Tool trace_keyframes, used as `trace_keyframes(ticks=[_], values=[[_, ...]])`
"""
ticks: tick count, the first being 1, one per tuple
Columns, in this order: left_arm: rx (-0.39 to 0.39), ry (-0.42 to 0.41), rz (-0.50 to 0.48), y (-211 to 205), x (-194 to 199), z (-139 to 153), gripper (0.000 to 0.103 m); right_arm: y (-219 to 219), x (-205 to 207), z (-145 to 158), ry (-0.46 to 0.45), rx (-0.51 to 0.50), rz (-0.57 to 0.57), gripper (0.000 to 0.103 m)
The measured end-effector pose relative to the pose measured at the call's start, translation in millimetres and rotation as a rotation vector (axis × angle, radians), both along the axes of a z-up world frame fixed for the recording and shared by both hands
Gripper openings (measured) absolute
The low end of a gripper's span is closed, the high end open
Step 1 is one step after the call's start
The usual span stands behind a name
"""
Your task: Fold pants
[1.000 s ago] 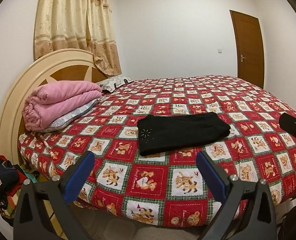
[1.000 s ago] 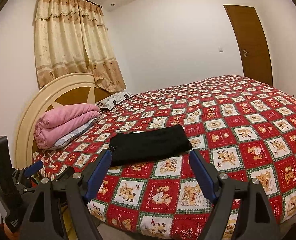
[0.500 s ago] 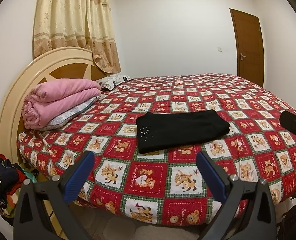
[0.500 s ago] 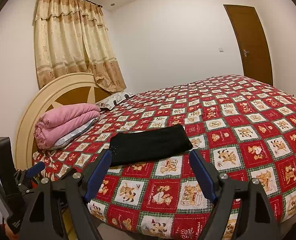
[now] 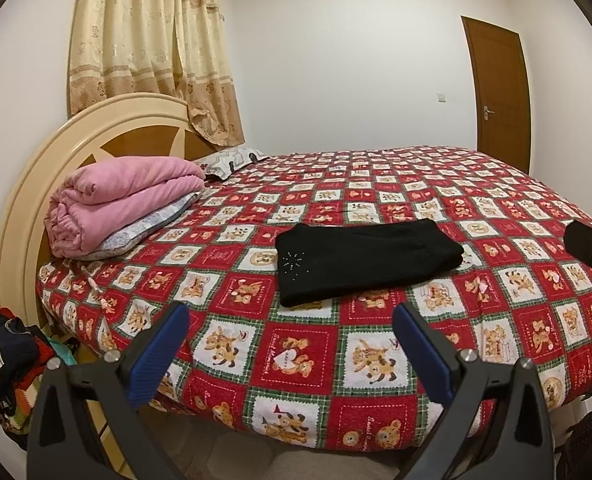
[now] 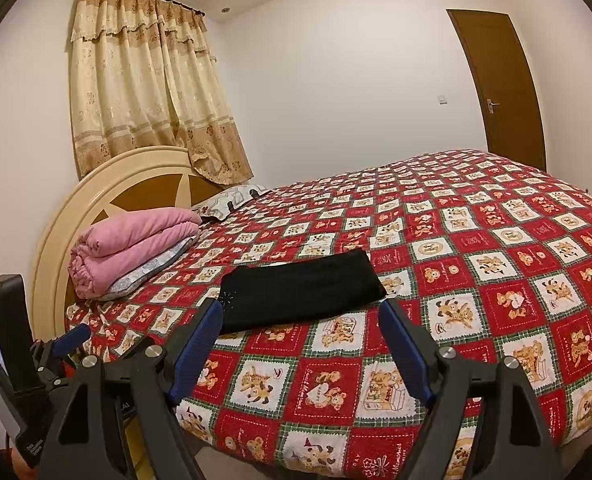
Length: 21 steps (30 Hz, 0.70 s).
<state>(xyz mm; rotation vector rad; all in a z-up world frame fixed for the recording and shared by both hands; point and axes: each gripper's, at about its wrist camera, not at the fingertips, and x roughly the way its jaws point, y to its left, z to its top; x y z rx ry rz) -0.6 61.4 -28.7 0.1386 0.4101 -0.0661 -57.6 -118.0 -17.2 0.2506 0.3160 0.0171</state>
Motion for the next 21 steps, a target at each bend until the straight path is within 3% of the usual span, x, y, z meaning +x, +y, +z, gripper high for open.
trace_keyframes(ticks=[21], values=[[-0.003,0.016,-0.003,1.8,3.1,-0.4,0.103,1.1,-0.9,-0.4,-0.002,0.002,0.001,0.082]])
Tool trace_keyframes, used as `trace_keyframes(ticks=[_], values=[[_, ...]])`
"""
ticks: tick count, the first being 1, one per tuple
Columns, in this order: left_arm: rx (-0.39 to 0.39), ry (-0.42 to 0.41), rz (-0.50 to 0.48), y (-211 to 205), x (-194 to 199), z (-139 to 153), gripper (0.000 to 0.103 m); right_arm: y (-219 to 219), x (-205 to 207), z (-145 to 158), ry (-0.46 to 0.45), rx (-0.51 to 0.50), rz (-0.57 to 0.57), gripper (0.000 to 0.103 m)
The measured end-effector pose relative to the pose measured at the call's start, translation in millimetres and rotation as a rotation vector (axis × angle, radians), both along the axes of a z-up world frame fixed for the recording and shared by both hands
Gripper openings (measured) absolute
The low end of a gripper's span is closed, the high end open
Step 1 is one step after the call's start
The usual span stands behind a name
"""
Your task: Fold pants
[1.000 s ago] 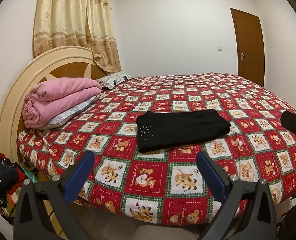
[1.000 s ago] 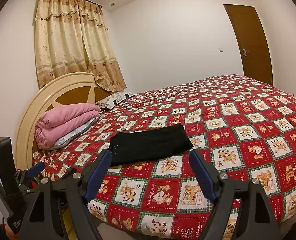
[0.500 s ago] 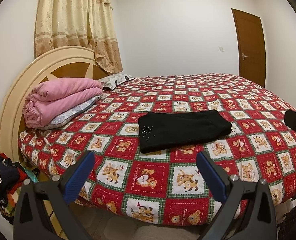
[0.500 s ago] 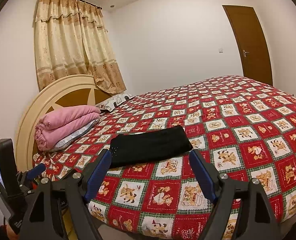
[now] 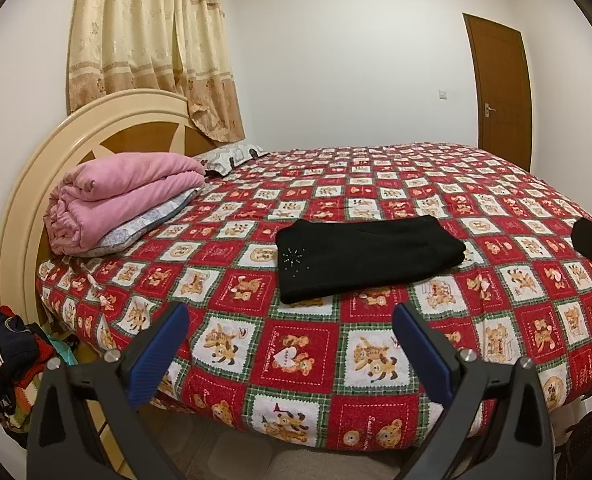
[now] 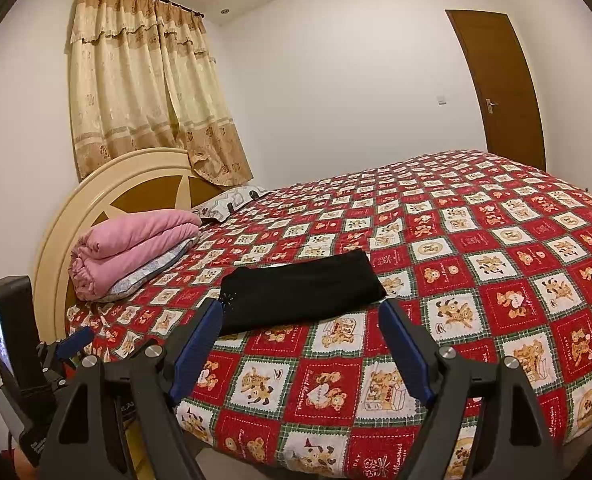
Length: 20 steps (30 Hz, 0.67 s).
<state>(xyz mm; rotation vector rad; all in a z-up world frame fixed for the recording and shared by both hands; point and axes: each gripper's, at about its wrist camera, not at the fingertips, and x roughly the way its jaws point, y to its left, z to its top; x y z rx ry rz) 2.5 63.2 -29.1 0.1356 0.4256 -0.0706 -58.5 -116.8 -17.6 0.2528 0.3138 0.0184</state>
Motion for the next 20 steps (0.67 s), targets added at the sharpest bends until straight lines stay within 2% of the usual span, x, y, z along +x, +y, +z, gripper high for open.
trace_keyframes(ticks=[3,6,14,20], values=[[0.0,0.013,-0.002,1,2,-2,0.103,0,0,-1,0.002,0.0,0.0,0.082],[0.016,-0.008,0.017,0,2,-1,0.103,-1,0,-1,0.003,0.001,-0.001,0.082],[-0.004,-0.053,0.005,-1,0,10,0.103,-1,0,-1,0.002,0.001,-0.002,0.082],[-0.012,-0.02,-0.003,-1,7,10,0.103,-2,0,-2,0.004,0.006,-0.007,0.082]])
